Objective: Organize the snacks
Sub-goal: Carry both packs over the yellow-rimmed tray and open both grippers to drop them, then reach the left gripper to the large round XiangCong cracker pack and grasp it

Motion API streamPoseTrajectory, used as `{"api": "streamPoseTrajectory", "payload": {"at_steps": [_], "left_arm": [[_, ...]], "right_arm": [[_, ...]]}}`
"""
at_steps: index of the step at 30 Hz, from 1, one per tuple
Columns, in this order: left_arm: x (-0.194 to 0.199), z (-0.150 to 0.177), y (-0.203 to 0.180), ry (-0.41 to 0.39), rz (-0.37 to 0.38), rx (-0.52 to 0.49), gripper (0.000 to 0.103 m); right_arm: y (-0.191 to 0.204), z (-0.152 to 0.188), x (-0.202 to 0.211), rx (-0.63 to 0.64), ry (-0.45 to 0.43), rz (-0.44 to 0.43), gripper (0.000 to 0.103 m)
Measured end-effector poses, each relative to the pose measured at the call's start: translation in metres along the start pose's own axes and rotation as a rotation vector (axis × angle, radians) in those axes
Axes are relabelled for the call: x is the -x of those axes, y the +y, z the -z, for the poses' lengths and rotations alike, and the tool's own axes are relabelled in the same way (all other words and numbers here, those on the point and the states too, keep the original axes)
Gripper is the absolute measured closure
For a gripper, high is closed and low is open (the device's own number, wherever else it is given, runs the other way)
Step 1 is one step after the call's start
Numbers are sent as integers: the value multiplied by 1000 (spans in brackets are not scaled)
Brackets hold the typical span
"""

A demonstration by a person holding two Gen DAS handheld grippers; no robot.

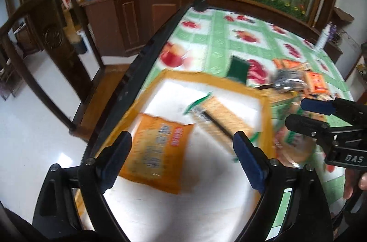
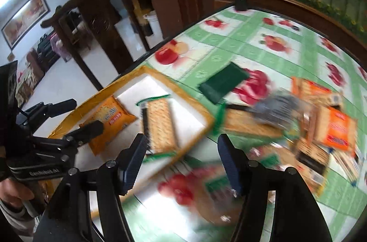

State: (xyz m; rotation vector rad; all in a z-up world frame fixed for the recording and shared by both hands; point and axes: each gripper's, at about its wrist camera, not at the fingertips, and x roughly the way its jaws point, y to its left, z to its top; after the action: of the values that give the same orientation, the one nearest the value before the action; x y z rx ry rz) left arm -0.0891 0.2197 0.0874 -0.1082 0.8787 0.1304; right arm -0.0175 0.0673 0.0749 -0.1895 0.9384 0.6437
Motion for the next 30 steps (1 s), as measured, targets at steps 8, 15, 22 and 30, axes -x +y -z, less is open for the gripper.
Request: {"api": "streamPoseTrajectory", "payload": {"at_steps": [8,15,22,30], "left_arm": [[7,-7,-68,-2,128,-82,11],[-16,0,-132,76,256,-240,11],[-32,13,-155,133,261,-181,11],[-50,4,-145,176,335,210,11]], "right_arm": [[-70,34,34,-134,-8,101,35],[-115,65,49,-233,-3,124,35],[-121,70,50,-248,-15,98,35],[-130,71,49,-258,-29,66,35]]}}
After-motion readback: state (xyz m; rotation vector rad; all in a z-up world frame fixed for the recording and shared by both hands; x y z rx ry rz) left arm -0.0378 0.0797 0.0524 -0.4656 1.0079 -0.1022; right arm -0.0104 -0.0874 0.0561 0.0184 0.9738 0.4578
